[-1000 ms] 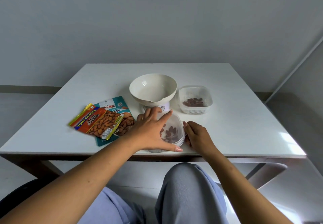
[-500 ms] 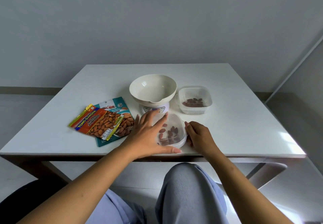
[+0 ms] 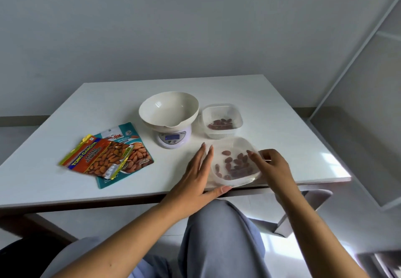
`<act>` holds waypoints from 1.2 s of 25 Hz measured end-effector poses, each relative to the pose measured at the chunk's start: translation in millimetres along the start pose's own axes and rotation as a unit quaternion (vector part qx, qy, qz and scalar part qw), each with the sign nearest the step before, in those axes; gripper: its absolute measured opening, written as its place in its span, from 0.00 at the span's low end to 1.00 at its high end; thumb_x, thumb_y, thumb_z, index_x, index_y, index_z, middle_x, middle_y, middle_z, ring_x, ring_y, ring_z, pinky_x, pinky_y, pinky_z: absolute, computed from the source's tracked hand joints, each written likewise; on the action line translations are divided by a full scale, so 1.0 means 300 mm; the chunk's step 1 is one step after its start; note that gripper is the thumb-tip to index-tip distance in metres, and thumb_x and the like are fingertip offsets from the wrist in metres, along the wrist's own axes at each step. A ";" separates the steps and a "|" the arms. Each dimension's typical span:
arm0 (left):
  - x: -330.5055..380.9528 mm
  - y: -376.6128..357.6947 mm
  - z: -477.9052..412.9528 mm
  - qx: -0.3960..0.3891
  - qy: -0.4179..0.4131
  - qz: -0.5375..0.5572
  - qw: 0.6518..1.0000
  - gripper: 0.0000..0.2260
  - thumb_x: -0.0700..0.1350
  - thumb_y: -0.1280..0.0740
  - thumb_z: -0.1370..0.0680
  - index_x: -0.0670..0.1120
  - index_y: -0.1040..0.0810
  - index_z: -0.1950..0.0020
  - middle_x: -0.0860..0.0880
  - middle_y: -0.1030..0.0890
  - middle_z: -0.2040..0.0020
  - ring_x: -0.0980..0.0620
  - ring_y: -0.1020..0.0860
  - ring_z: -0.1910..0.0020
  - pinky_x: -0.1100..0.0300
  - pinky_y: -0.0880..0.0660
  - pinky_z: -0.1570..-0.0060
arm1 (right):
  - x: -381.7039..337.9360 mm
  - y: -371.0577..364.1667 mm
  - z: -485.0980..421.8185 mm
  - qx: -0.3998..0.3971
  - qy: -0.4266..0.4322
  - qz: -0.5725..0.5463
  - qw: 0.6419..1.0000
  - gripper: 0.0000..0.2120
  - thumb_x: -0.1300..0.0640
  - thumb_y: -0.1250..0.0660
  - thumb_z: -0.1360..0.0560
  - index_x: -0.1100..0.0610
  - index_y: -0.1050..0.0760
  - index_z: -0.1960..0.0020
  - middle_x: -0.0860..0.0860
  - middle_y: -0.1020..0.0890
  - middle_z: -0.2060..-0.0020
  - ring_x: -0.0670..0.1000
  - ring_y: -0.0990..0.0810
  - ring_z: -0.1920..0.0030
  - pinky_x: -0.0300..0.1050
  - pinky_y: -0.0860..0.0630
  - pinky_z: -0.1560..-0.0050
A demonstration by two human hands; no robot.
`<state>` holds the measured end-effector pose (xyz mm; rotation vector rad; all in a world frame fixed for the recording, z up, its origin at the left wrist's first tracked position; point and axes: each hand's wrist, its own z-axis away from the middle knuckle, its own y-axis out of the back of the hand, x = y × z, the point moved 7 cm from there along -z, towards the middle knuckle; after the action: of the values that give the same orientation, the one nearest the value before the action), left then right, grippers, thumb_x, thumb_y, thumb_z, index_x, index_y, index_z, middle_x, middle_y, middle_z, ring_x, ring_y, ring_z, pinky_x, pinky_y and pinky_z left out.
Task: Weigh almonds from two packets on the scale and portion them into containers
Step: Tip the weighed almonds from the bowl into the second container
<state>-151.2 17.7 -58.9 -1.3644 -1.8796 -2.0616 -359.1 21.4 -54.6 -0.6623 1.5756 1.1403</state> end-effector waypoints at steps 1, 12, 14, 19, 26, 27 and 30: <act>0.022 -0.009 -0.026 0.002 -0.019 -0.025 0.999 0.42 0.68 0.45 0.26 0.53 0.63 0.22 0.55 0.67 0.23 0.59 0.63 0.23 0.60 0.55 0.25 | 0.012 0.054 -0.006 0.022 -0.001 0.004 1.000 0.15 0.49 0.32 0.26 0.62 0.25 0.51 0.56 0.19 0.56 0.54 0.21 0.57 0.42 0.30 0.65; -0.056 0.007 -0.311 0.142 -0.017 -0.236 0.961 0.35 0.65 0.60 0.21 0.44 0.46 0.22 0.42 0.49 0.21 0.43 0.52 0.22 0.47 0.52 0.25 | 0.092 0.321 -0.258 0.175 -0.035 0.023 0.984 0.18 0.50 0.37 0.24 0.66 0.26 0.59 0.53 0.27 0.67 0.53 0.30 0.64 0.45 0.37 0.68; -0.070 0.007 -0.319 0.148 -0.018 -0.222 0.964 0.33 0.63 0.58 0.20 0.44 0.44 0.23 0.42 0.46 0.21 0.43 0.49 0.22 0.47 0.48 0.25 | 0.076 0.319 -0.310 0.174 -0.036 0.028 0.984 0.17 0.51 0.37 0.24 0.66 0.25 0.57 0.54 0.26 0.66 0.54 0.29 0.62 0.46 0.35 0.65; -0.069 0.015 -0.322 0.164 -0.030 -0.174 0.970 0.28 0.58 0.47 0.21 0.43 0.39 0.25 0.43 0.42 0.23 0.43 0.44 0.23 0.50 0.43 0.26 | 0.086 0.285 -0.431 0.166 -0.053 0.021 0.984 0.21 0.48 0.38 0.23 0.65 0.26 0.42 0.58 0.23 0.50 0.54 0.26 0.53 0.43 0.33 0.54; -0.070 0.017 -0.317 0.175 -0.042 -0.174 0.968 0.27 0.56 0.45 0.20 0.43 0.38 0.26 0.44 0.41 0.23 0.44 0.44 0.23 0.50 0.41 0.26 | 0.094 0.262 -0.479 0.153 -0.071 0.037 0.985 0.23 0.47 0.39 0.24 0.64 0.29 0.38 0.62 0.23 0.41 0.60 0.24 0.43 0.47 0.30 0.49; -0.071 0.015 -0.317 0.173 -0.042 -0.176 0.968 0.27 0.56 0.45 0.20 0.43 0.38 0.26 0.44 0.41 0.23 0.44 0.44 0.23 0.50 0.41 0.26 | 0.095 0.264 -0.480 0.150 -0.073 0.039 0.985 0.23 0.46 0.39 0.24 0.63 0.29 0.38 0.62 0.23 0.41 0.60 0.24 0.42 0.47 0.30 0.48; -0.075 0.012 -0.317 0.174 -0.038 -0.174 0.968 0.28 0.57 0.46 0.21 0.44 0.40 0.25 0.45 0.43 0.22 0.44 0.46 0.23 0.51 0.42 0.26 | 0.093 0.262 -0.475 0.133 -0.077 0.049 0.987 0.25 0.44 0.39 0.23 0.63 0.30 0.36 0.62 0.25 0.38 0.61 0.26 0.39 0.49 0.30 0.44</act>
<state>-188.9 -72.7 -58.4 -1.1065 -2.5192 -1.6948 -494.3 -73.5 -52.4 -0.3149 1.6050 1.0030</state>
